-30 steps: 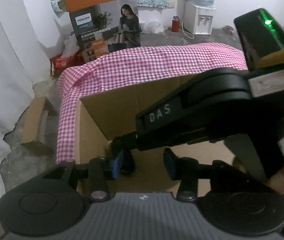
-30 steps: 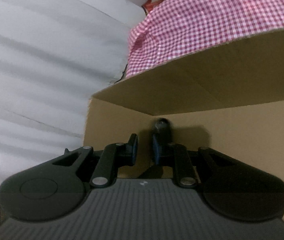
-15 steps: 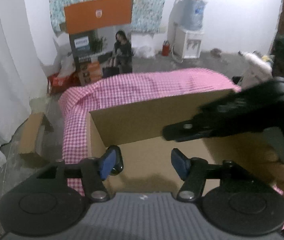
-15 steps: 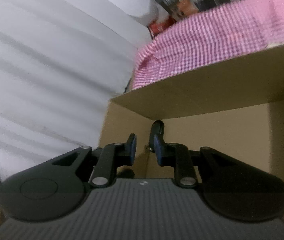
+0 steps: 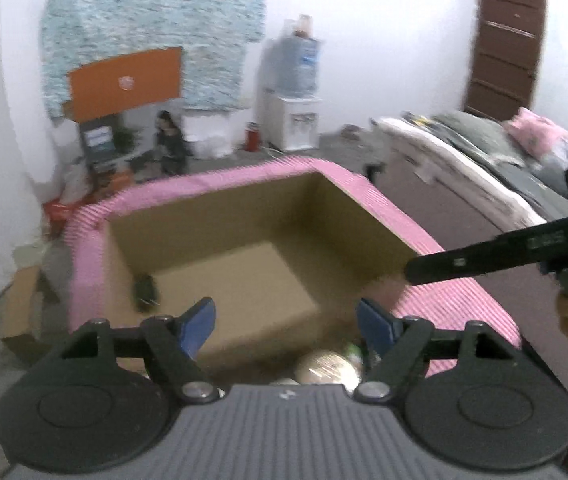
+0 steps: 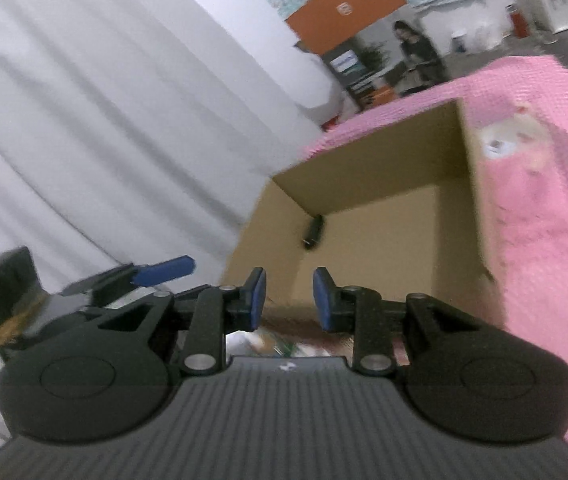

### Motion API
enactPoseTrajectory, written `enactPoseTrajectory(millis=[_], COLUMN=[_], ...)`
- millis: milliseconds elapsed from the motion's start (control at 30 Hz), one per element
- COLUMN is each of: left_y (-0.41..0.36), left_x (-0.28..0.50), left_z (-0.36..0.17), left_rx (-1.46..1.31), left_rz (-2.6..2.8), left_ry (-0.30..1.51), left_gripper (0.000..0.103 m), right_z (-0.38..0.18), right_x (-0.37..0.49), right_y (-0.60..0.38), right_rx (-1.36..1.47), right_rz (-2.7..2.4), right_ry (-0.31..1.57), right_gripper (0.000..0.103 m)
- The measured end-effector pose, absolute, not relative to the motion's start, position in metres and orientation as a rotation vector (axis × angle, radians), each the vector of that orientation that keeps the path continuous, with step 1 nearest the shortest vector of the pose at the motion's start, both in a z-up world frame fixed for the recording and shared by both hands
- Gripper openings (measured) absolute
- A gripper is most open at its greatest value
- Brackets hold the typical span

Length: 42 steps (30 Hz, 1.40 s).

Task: Organize rigid objects
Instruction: 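Open the right gripper to release the black cylinder inside the box, then grasp the black tube with the silver end using the right gripper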

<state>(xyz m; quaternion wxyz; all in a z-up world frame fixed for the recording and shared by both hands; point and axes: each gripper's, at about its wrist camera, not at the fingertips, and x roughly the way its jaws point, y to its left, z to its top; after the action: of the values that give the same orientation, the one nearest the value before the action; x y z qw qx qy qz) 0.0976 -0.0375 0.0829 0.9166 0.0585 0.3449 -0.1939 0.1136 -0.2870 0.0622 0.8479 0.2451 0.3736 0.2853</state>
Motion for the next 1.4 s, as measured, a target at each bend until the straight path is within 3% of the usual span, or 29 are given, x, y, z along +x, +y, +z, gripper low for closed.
enactPoseTrajectory(millis=[233, 567, 767, 1067, 1400], left_y=[-0.098, -0.135, -0.141, -0.153, -0.171], left_x=[0.083, 0.109, 0.122, 0.133, 0.141], left_z=[0.020, -0.034, -0.047, -0.055, -0.062], left_rx=[0.213, 0.296, 0.302, 0.297, 0.311], left_rz=[-0.515, -0.503, -0.515, -0.535, -0.523], left_ry=[0.808, 0.900, 0.936, 0.965, 0.973], left_gripper=[0.075, 0.043, 0.034, 0.033, 0.038], right_z=[-0.010, -0.058, -0.064, -0.065, -0.069], right_x=[0.102, 0.134, 0.149, 0.151, 0.156], right_y=[-0.294, -0.270, -0.262, -0.272, -0.282], right_rx=[0.435, 0.377, 0.376, 0.385, 0.418], right_rz=[0.431, 0.428, 0.455, 0.460, 0.463], right_ry=[0.894, 0.983, 1.004, 1.012, 1.015], right_gripper=[0.026, 0.026, 0.026, 0.025, 0.024])
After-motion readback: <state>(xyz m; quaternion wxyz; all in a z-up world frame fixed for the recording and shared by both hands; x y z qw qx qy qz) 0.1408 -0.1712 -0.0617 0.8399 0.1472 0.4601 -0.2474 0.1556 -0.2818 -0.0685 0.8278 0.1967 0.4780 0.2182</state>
